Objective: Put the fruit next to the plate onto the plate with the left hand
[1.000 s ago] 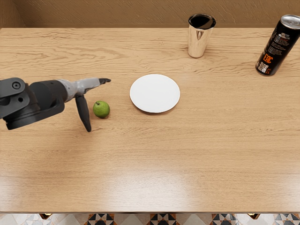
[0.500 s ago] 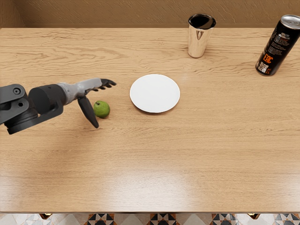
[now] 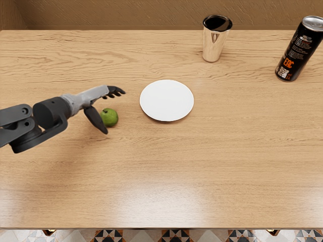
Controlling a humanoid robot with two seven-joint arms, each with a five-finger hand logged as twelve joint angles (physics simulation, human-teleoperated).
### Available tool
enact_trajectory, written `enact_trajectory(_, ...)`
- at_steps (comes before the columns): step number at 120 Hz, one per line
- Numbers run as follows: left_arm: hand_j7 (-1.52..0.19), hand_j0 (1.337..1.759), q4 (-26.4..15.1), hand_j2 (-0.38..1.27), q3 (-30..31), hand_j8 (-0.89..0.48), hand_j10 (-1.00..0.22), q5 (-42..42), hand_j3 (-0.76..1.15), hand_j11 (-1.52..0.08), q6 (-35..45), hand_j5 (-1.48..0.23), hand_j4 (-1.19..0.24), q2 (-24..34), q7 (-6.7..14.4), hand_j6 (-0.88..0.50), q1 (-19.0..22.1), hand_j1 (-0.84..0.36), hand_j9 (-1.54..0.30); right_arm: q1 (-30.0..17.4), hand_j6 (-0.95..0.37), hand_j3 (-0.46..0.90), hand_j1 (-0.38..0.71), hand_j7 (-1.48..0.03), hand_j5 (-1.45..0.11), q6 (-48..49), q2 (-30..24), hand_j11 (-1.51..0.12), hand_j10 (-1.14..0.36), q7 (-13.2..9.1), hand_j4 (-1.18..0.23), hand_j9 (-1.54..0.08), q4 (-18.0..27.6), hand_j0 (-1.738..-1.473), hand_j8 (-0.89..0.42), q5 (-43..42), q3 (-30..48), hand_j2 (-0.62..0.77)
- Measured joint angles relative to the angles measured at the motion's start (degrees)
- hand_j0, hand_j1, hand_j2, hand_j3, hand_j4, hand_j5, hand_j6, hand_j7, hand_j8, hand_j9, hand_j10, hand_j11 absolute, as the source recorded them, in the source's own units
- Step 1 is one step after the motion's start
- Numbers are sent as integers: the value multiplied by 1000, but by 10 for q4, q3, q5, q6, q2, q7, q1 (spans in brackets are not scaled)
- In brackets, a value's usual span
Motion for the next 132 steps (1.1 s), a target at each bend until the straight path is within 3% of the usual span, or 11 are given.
enact_trajectory(69, -442, 1658, 30, 71, 1, -343, -342, 23, 0, -442, 1, -442, -343, -1, -55, -344, 23, -56, -442, 1, -29, 0, -314, -38, -38, 0, 0, -38, -29, 0, -29, -38, -1, -1658, -29, 0, 0, -6)
enact_trajectory(132, -579, 1658, 52, 94, 14, -438, -451, 24, 0, -582, -4, -579, -453, -13, -61, -453, 20, -184, -582, 1, -29, 0, -314, -38, -38, 1, 0, -38, -29, 0, -29, -38, -3, -1658, -29, 0, 0, -6)
